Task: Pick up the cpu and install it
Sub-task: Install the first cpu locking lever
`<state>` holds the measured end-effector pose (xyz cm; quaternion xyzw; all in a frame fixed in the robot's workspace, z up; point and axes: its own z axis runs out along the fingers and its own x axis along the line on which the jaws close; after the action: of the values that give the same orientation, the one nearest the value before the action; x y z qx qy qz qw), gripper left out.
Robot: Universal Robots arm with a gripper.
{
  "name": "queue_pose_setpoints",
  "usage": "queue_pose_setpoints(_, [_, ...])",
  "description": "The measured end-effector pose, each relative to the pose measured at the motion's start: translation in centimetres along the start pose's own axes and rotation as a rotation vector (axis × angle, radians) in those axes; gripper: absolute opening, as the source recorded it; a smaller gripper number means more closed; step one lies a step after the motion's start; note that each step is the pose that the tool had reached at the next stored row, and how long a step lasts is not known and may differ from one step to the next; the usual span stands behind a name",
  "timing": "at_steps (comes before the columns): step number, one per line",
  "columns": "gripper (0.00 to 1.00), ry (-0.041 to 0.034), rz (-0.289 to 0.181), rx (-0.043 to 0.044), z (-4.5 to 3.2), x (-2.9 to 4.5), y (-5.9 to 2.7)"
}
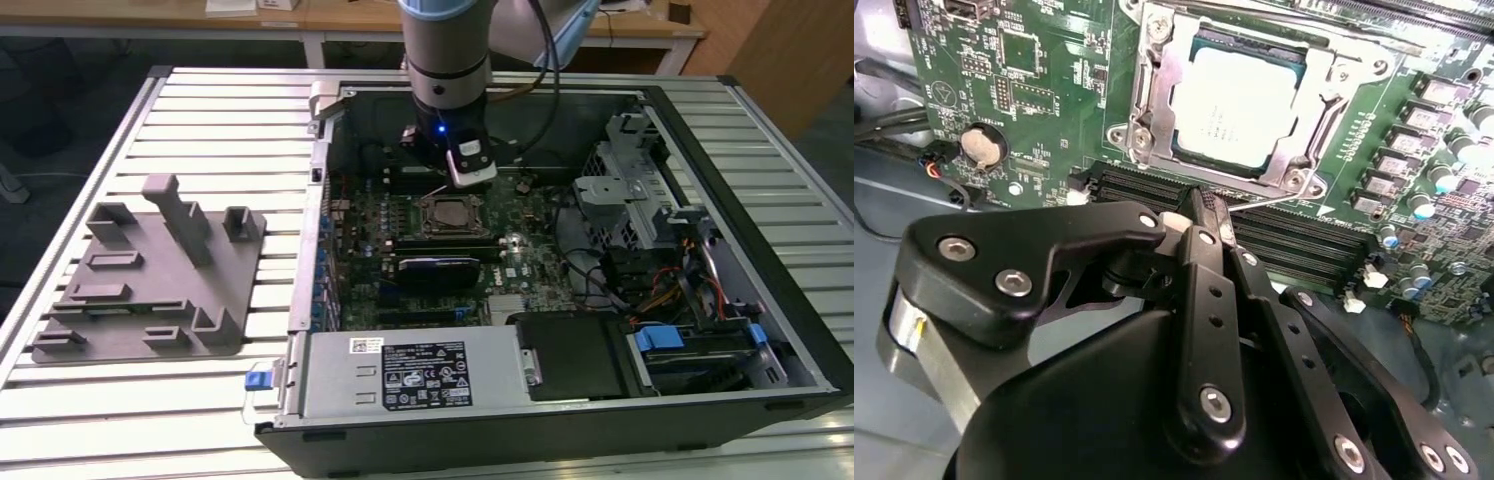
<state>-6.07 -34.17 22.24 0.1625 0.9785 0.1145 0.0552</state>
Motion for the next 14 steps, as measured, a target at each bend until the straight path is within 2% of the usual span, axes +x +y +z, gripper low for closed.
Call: queue_pose_setpoints(14, [0.11,-0.0005,0.0,0.0,0.71,0.32,0.64])
